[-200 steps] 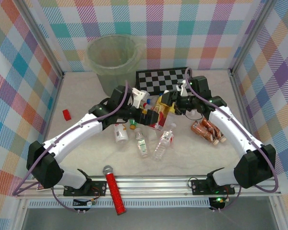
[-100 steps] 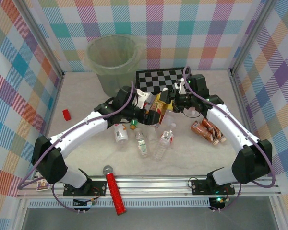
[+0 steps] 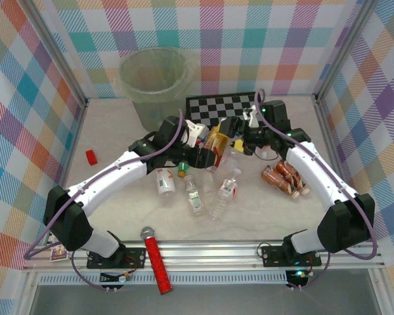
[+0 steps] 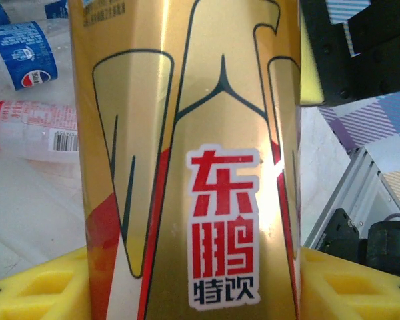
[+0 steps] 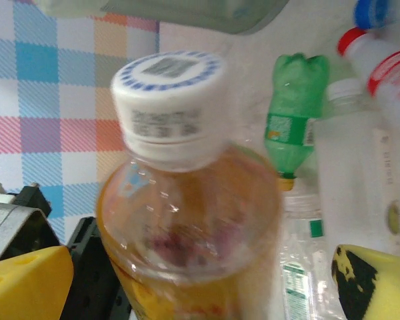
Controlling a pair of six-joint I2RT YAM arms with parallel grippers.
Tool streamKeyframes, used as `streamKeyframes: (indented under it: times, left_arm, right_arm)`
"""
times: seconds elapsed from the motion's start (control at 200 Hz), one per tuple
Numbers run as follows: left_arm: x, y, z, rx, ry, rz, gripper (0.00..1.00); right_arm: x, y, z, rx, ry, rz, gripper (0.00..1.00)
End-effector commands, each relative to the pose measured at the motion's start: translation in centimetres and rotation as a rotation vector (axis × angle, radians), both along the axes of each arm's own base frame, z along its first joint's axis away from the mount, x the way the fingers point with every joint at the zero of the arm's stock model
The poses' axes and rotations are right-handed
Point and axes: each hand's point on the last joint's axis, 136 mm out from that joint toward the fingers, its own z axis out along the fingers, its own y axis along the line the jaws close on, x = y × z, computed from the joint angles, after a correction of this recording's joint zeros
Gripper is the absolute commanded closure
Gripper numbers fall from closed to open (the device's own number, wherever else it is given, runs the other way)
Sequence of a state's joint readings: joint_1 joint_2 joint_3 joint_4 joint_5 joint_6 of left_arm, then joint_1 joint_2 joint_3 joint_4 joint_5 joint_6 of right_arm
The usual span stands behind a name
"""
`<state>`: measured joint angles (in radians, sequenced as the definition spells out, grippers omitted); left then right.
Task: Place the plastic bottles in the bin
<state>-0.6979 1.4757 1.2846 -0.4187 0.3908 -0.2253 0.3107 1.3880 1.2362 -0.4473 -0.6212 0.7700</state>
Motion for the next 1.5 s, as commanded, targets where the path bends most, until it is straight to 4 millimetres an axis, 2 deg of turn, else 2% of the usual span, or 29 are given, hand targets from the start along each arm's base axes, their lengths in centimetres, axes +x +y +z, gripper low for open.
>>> streamKeyframes:
  times: [0.0,0.05,0.105,0.145,0.21,0.315,0.41,0.59,0.645,0.715,0.895,1.0,1.07,1.155,1.295,1.405,1.495]
  left_arm:
    - [1.3,0.7,2.4,0.015,-0.074,0.024,0.47]
    - [2.1,1.3,3.5,0.014,-0.1,0.042,0.48]
    - [3.1,2.0,4.9,0.012,-0.124,0.068,0.51]
    - [3.9,2.3,7.1,-0.006,-0.161,0.076,0.52]
    - [4.9,2.7,9.7,-0.004,-0.205,0.083,0.53]
    - [7.1,3.7,13.0,0.011,-0.289,0.124,0.56]
    - [9.5,5.2,15.1,0.039,-0.334,0.173,0.6]
    - [14.9,9.3,18.9,0.036,-0.399,0.311,0.65]
    - [16.8,10.6,19.5,0.085,-0.463,0.329,0.65]
    - [19.5,13.2,20.2,0.158,-0.526,0.399,0.66]
    - [26.2,20.0,19.1,0.257,-0.573,0.613,0.76]
    - [30.0,23.1,16.5,0.25,-0.538,0.706,0.8]
    - [31.3,24.4,15.0,0.225,-0.496,0.73,0.8]
    - [32.4,25.0,12.9,0.207,-0.447,0.728,0.8]
    - [33.5,24.8,9.8,0.202,-0.397,0.662,0.77]
    - [33.6,24.7,8.6,0.221,-0.378,0.629,0.76]
    - [33.3,24.0,7.9,0.205,-0.354,0.585,0.69]
  right_arm:
    - [-1.0,-3.3,2.3,-0.015,-0.065,-0.057,0.01]
    - [-1.1,-5.5,2.1,-0.059,-0.071,-0.12,0.01]
    - [-1.9,-8.0,0.9,-0.175,-0.065,-0.197,0.01]
    - [-2.6,-9.5,-0.1,-0.25,-0.059,-0.232,0.01]
    - [-4.1,-10.9,-1.8,-0.331,-0.027,-0.255,0.0]
    - [-6.8,-12.0,-4.5,-0.392,0.04,-0.25,0.0]
    - [-8.8,-13.2,-5.9,-0.45,0.078,-0.262,0.0]
    - [-10.8,-13.9,-5.5,-0.488,0.077,-0.244,0.0]
    - [-11.0,-14.1,-5.4,-0.502,0.072,-0.246,0.01]
    - [-11.2,-14.5,-5.3,-0.524,0.07,-0.249,0.01]
    - [-11.4,-14.4,-5.1,-0.519,0.069,-0.242,0.01]
    - [-11.5,-14.4,-5.3,-0.521,0.083,-0.24,0.01]
    - [-11.6,-14.4,-5.3,-0.523,0.084,-0.242,0.01]
    - [-11.8,-14.5,-5.4,-0.524,0.084,-0.248,0.01]
    - [-11.9,-14.5,-5.9,-0.526,0.096,-0.245,0.01]
    - [-12.0,-14.6,-6.3,-0.533,0.107,-0.244,0.01]
    - [-11.9,-14.5,-6.7,-0.529,0.112,-0.245,0.01]
